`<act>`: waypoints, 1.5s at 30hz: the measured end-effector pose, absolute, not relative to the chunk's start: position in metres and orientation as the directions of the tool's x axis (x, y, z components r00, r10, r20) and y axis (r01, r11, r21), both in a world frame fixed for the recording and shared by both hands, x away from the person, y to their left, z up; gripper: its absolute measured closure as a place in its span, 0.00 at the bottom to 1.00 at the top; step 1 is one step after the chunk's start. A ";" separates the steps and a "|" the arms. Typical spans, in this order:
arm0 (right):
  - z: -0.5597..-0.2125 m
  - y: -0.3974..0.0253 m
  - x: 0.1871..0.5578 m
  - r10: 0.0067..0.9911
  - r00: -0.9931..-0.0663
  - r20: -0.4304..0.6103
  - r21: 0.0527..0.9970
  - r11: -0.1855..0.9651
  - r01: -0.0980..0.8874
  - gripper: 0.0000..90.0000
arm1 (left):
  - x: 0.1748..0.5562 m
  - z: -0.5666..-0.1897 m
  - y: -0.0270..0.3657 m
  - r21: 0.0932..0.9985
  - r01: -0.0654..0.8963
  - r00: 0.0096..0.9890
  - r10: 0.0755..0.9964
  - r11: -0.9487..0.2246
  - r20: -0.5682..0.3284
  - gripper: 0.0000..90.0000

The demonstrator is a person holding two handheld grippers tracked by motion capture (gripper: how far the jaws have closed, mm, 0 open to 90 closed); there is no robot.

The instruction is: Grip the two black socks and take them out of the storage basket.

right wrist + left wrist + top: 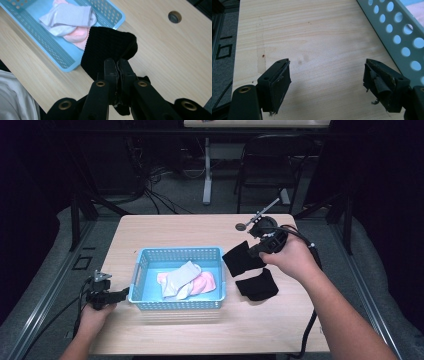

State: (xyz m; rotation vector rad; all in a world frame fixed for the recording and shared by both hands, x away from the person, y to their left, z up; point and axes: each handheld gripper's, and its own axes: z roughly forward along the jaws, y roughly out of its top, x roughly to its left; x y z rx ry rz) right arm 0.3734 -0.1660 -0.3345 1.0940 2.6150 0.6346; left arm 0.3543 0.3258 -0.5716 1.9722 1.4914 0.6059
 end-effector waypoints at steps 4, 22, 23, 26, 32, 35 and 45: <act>-0.348 -0.170 0.374 0.725 -0.688 -0.031 0.463 0.620 0.633 0.97 | 0.354 -0.572 0.326 0.688 0.697 0.269 0.963 -0.202 0.010 0.24; -0.412 -0.193 0.387 0.768 -0.637 0.063 0.386 0.570 0.725 0.97 | 0.354 -0.572 0.326 0.687 0.699 0.265 0.964 -0.200 0.011 0.24; -0.417 -0.198 0.389 0.779 -0.624 0.064 0.371 0.562 0.739 0.97 | 0.354 -0.572 0.326 0.686 0.699 0.265 0.964 -0.201 0.012 0.24; -0.431 -0.210 0.395 0.802 -0.594 0.061 0.343 0.542 0.767 0.97 | 0.355 -0.573 0.326 0.686 0.699 0.267 0.964 -0.204 0.014 0.24; -0.459 -0.228 0.404 0.843 -0.536 0.043 0.306 0.500 0.810 0.97 | 0.355 -0.573 0.325 0.684 0.700 0.267 0.964 -0.204 0.014 0.24; -0.471 -0.232 0.407 0.862 -0.504 0.048 0.310 0.467 0.828 0.96 | 0.355 -0.573 0.325 0.683 0.700 0.269 0.963 -0.207 0.016 0.24; -0.490 -0.233 0.413 0.876 -0.480 0.046 0.310 0.444 0.841 0.76 | 0.355 -0.573 0.325 0.684 0.700 0.268 0.963 -0.204 0.013 0.24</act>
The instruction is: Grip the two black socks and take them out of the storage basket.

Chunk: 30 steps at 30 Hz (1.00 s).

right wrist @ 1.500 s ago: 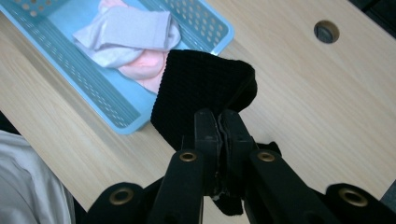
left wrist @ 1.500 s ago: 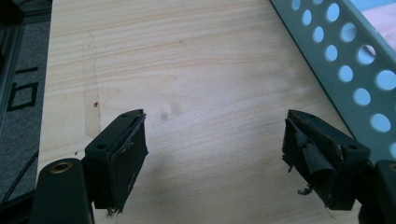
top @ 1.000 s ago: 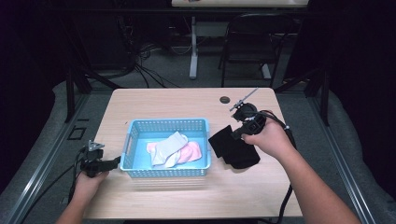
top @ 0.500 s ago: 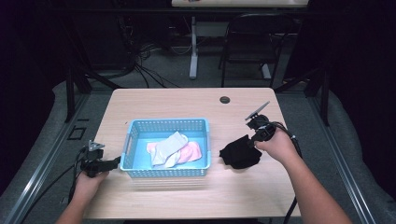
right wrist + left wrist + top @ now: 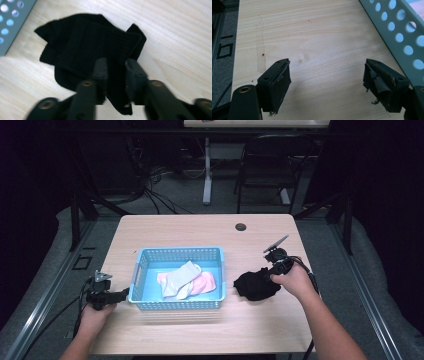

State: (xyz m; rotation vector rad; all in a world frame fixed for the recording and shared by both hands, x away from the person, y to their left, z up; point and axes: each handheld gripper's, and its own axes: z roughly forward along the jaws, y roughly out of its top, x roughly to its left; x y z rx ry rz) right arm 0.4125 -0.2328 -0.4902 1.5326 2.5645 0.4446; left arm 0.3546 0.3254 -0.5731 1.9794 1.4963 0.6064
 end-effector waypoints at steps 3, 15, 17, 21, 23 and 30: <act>-0.487 -0.231 0.411 0.876 -0.480 0.040 0.352 0.437 0.828 0.69 | 0.355 -0.573 0.326 0.684 0.701 0.266 0.964 -0.202 0.011 0.24; -0.473 -0.225 0.405 0.868 -0.496 0.030 0.392 0.447 0.804 0.62 | 0.353 -0.573 0.328 0.685 0.702 0.260 0.966 -0.196 0.010 0.24; -0.471 -0.225 0.404 0.864 -0.503 0.026 0.391 0.454 0.800 0.62 | 0.353 -0.572 0.328 0.689 0.699 0.259 0.966 -0.191 0.006 0.24; -0.469 -0.220 0.398 0.855 -0.518 0.028 0.401 0.464 0.789 0.61 | 0.353 -0.573 0.327 0.686 0.701 0.261 0.965 -0.195 0.008 0.24; -0.470 -0.216 0.391 0.845 -0.534 0.024 0.412 0.478 0.776 0.61 | 0.353 -0.573 0.327 0.686 0.701 0.260 0.966 -0.194 0.008 0.24; -0.472 -0.207 0.374 0.823 -0.568 -0.028 0.425 0.524 0.739 0.62 | 0.353 -0.573 0.327 0.686 0.701 0.261 0.965 -0.196 0.009 0.24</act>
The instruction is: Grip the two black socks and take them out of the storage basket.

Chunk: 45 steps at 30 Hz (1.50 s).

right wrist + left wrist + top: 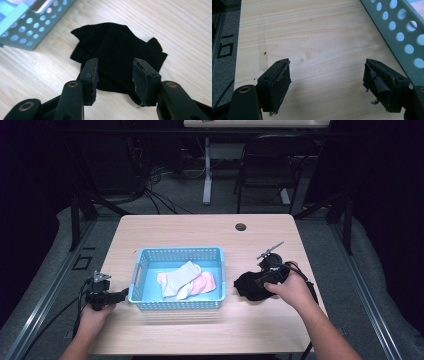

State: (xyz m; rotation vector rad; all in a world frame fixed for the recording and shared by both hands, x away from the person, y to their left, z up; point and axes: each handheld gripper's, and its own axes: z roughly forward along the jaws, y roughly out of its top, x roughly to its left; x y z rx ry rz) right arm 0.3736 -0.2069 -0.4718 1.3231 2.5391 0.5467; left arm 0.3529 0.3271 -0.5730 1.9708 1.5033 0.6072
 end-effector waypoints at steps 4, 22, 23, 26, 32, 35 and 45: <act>-0.475 -0.203 0.364 0.812 -0.583 -0.006 0.438 0.527 0.729 0.63 | 0.353 -0.573 0.327 0.687 0.700 0.260 0.966 -0.195 0.009 0.24; -0.507 -0.190 0.335 0.800 -0.599 0.020 0.522 0.503 0.689 0.62 | 0.353 -0.573 0.326 0.683 0.701 0.267 0.964 -0.205 0.015 0.24; -0.511 -0.190 0.332 0.804 -0.595 0.013 0.531 0.499 0.685 0.62 | 0.353 -0.573 0.326 0.684 0.701 0.265 0.964 -0.202 0.013 0.24; -0.516 -0.190 0.329 0.806 -0.592 0.030 0.538 0.486 0.689 0.61 | 0.353 -0.573 0.326 0.684 0.701 0.267 0.964 -0.204 0.014 0.24; -0.530 -0.192 0.320 0.805 -0.585 0.096 0.571 0.437 0.695 0.64 | 0.353 -0.574 0.326 0.682 0.703 0.265 0.964 -0.202 0.013 0.24; -0.538 -0.188 0.316 0.798 -0.595 0.094 0.596 0.434 0.676 0.65 | 0.353 -0.574 0.326 0.682 0.703 0.264 0.964 -0.200 0.011 0.24; -0.545 -0.186 0.312 0.792 -0.593 0.143 0.625 0.393 0.675 0.67 | 0.353 -0.575 0.326 0.682 0.704 0.261 0.965 -0.197 0.009 0.24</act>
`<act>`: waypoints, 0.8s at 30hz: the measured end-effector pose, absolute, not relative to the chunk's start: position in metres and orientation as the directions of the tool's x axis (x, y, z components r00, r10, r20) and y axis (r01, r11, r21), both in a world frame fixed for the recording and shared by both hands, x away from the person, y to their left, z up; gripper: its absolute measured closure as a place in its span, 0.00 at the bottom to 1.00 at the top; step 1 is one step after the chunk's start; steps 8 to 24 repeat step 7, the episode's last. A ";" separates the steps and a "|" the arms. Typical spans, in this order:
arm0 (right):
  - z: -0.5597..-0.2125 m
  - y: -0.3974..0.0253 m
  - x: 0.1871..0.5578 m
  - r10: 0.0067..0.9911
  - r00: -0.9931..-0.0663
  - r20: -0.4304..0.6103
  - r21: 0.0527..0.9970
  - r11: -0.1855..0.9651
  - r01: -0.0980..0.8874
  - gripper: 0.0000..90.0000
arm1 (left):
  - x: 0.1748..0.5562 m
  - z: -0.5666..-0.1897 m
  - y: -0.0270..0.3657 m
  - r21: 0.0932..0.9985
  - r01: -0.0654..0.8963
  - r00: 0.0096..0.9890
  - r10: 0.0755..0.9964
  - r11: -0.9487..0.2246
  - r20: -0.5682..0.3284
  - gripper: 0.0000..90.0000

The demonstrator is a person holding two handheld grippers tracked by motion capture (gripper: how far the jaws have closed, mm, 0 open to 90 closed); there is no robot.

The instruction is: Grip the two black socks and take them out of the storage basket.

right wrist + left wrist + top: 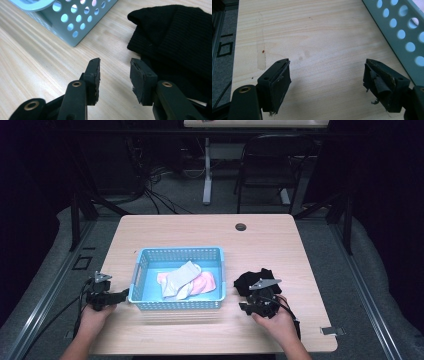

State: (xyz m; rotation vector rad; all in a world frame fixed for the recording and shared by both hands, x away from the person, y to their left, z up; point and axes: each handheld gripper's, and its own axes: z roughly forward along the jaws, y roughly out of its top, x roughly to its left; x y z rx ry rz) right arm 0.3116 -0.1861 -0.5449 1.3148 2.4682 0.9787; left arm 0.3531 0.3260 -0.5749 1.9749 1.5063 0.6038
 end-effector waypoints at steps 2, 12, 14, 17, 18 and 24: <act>-0.545 -0.188 0.309 0.800 -0.581 0.147 0.647 0.367 0.669 0.67 | 0.353 -0.575 0.326 0.682 0.705 0.261 0.965 -0.196 0.007 0.24; -0.546 -0.194 0.309 0.818 -0.557 0.145 0.682 0.325 0.655 0.63 | 0.354 -0.575 0.326 0.683 0.704 0.259 0.966 -0.193 0.007 0.24; -0.546 -0.194 0.309 0.818 -0.557 0.145 0.682 0.325 0.655 0.63 | 0.354 -0.575 0.326 0.683 0.704 0.259 0.966 -0.193 0.007 0.24; -0.546 -0.194 0.309 0.818 -0.557 0.145 0.682 0.325 0.655 0.63 | 0.354 -0.575 0.326 0.683 0.704 0.259 0.966 -0.193 0.007 0.24; -0.546 -0.194 0.309 0.818 -0.557 0.145 0.682 0.325 0.655 0.63 | 0.354 -0.575 0.326 0.683 0.704 0.259 0.966 -0.193 0.007 0.24; -0.546 -0.194 0.309 0.818 -0.557 0.145 0.682 0.325 0.655 0.63 | 0.354 -0.575 0.326 0.683 0.704 0.259 0.966 -0.193 0.007 0.24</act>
